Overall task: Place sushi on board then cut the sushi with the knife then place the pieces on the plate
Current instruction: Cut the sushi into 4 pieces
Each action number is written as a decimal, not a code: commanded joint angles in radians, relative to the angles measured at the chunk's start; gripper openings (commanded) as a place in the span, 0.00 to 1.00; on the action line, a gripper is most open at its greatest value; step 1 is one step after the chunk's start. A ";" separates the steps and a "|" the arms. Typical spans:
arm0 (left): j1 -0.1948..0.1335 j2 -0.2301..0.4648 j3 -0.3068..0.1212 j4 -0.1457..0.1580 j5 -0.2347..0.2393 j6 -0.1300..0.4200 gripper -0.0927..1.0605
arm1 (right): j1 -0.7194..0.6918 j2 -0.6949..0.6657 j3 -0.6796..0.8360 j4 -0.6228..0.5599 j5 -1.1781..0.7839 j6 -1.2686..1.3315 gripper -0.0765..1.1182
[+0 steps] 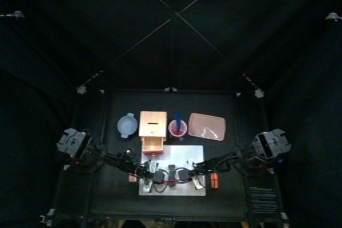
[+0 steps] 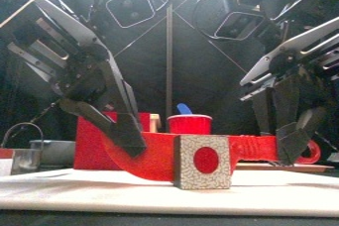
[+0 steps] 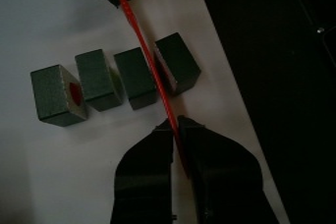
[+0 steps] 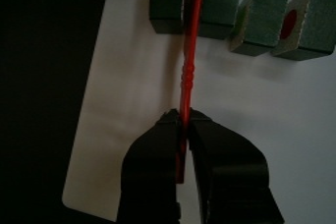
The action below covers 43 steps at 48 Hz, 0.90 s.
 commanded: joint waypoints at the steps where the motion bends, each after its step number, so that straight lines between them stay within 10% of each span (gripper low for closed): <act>1: -0.003 -0.057 -0.028 0.008 -0.005 0.008 0.46 | -0.002 -0.057 -0.025 -0.012 0.011 -0.009 0.32; 28: 0.078 -0.207 -0.011 0.086 -0.052 0.006 0.51 | -0.057 -0.184 -0.074 -0.064 0.091 -0.003 0.32; 43: 0.098 -0.212 0.026 0.084 -0.132 0.008 0.82 | -0.063 -0.186 -0.078 -0.080 0.133 -0.005 0.32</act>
